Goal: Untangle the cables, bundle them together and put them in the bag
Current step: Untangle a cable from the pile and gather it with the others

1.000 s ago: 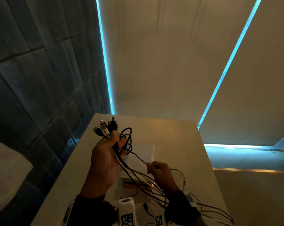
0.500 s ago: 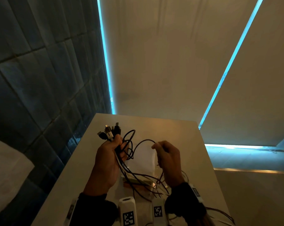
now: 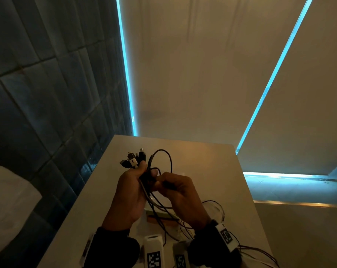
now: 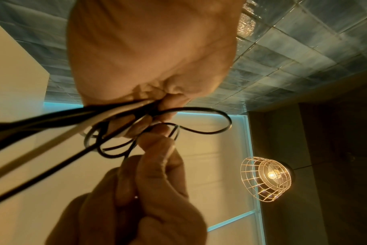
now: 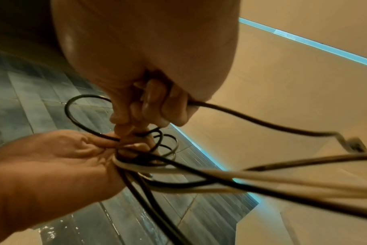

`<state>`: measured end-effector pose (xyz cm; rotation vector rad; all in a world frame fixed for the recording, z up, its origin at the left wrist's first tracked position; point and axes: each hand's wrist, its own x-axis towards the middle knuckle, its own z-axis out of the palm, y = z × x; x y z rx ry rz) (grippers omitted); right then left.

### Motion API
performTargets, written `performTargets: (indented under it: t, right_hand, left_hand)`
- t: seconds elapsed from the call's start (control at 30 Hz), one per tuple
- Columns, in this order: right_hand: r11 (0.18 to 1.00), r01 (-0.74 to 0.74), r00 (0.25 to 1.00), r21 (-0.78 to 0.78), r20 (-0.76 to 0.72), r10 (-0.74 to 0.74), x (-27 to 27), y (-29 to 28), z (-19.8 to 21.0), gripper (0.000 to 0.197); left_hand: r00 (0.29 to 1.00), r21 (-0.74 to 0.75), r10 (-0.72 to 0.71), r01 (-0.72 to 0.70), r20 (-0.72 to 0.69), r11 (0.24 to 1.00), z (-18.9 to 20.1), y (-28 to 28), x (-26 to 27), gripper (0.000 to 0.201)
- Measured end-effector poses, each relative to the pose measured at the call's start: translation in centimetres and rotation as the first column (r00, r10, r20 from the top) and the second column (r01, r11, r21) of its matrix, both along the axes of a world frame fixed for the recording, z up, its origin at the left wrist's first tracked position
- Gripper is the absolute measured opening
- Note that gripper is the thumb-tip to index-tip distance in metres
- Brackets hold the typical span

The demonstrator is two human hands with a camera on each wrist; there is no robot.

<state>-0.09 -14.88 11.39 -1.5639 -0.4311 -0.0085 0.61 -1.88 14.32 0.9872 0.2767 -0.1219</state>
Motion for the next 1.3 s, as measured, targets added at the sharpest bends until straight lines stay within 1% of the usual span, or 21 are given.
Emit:
performTargets:
  t: [0.07, 0.17, 0.3, 0.43, 0.57, 0.67, 0.8, 0.9, 1.03, 1.2, 1.3]
  right_hand:
    - [0.998, -0.003, 0.999, -0.057, -0.04, 0.001, 0.0, -0.1, -0.3, 0.021]
    - [0.995, 0.009, 0.995, -0.098, -0.1, -0.019, 0.1, -0.6, -0.3, 0.025]
    - [0.993, -0.011, 0.987, -0.119, -0.162, -0.008, 0.2, -1.3, -0.3, 0.028]
    - [0.991, -0.012, 0.979, -0.133, -0.204, -0.015, 0.4, -1.7, -1.0, 0.028]
    - [0.98, 0.041, 0.974, -0.192, -0.211, -0.082, 1.0, -2.6, -2.3, 0.029]
    - [0.973, 0.076, 0.969, -0.22, -0.215, -0.124, 1.3, -3.1, -3.8, 0.029]
    - [0.951, 0.15, 0.967, -0.27, -0.16, -0.198, 2.0, -4.0, -6.4, 0.029]
    - [0.933, 0.182, 0.967, -0.31, -0.116, -0.227, 2.3, -4.4, -8.0, 0.03]
    - [0.917, 0.217, 0.96, -0.336, -0.096, -0.262, 2.8, -4.6, -9.7, 0.032]
    - [0.893, 0.23, 0.942, -0.388, -0.143, -0.305, 2.9, -5.3, -11.9, 0.033]
    - [0.861, 0.252, 0.915, -0.443, -0.181, -0.361, 2.9, -5.6, -13.4, 0.038]
  left_hand:
    - [1.0, -0.02, -0.029, 0.029, -0.003, 0.999, 0.1, -0.1, 0.0, 0.024]
    - [0.999, -0.013, -0.048, 0.048, -0.007, 0.999, -0.1, 0.0, -0.1, 0.028]
    - [0.995, -0.116, -0.1, 0.099, 0.004, 0.988, 0.0, 0.4, -0.1, 0.029]
    - [0.997, -0.157, -0.077, 0.076, 0.001, 0.985, 0.0, 0.6, -0.1, 0.028]
    - [0.998, -0.164, -0.066, 0.069, 0.021, 0.984, 0.2, 0.8, 0.0, 0.024]
    - [0.998, -0.16, -0.057, 0.06, 0.027, 0.985, 0.2, 0.8, 0.0, 0.027]
    - [0.997, -0.177, -0.062, 0.069, 0.047, 0.982, 0.3, 0.7, 0.1, 0.029]
    - [0.996, -0.172, -0.069, 0.077, 0.051, 0.982, 0.3, 0.7, 0.2, 0.028]
    - [0.996, -0.2, -0.067, 0.078, 0.059, 0.977, 0.5, 0.9, 0.2, 0.03]
    - [0.996, -0.226, -0.053, 0.068, 0.069, 0.972, 0.7, 1.4, 0.2, 0.036]
    - [0.997, -0.21, -0.04, 0.054, 0.073, 0.976, 0.8, 1.7, 0.2, 0.031]
